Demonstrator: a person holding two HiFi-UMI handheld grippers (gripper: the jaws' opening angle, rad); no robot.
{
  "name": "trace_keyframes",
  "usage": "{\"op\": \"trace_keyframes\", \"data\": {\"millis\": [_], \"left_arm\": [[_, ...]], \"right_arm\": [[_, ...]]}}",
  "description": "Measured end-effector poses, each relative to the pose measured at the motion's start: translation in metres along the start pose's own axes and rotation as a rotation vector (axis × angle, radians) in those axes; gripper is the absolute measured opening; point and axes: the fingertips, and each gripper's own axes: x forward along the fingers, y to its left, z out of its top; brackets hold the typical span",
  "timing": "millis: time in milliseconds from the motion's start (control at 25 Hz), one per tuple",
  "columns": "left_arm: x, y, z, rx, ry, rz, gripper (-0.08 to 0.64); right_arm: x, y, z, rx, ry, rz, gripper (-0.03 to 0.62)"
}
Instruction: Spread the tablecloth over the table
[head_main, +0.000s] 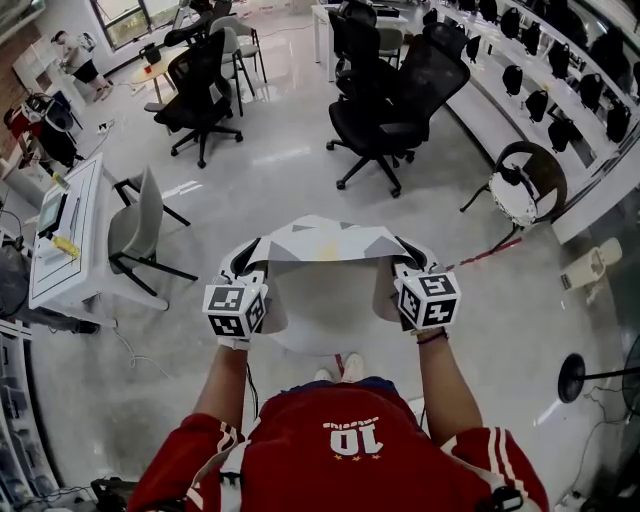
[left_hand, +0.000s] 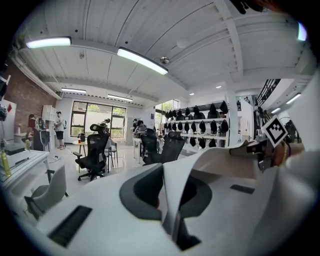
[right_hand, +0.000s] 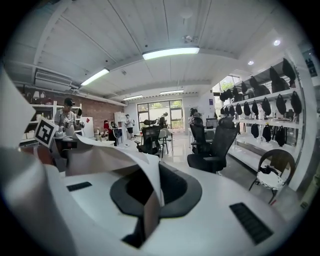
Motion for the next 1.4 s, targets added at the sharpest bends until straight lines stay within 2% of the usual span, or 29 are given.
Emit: {"op": "trace_keyframes", "data": {"millis": [280, 560, 840, 1040, 1400], "left_arm": [[-0.015, -0.009, -0.02, 0.018, 0.021, -0.036, 0.015], [-0.025, -0.019, -0.038, 0.047, 0.038, -0.056, 0.015], [-0.035, -0.023, -0.053, 0.011, 0.071, -0.031, 0.017], [-0.045, -0.031, -0.067, 0.034, 0.1, 0.006, 0.018], [-0.065, -0.05, -0.103, -0.057, 0.178, 0.047, 0.039]], "right_arm": [[-0.014, 0.006, -0.024, 0.031, 0.02, -0.033, 0.017], [-0.025, 0.008, -0.046, 0.041, 0.054, -0.025, 0.017], [-0.031, 0.011, -0.055, 0.054, 0.06, 0.001, 0.017], [-0.037, 0.012, -0.069, 0.084, 0.072, 0.041, 0.017], [-0.059, 0.009, -0.107, 0.093, 0.132, 0.103, 0.032]]}}
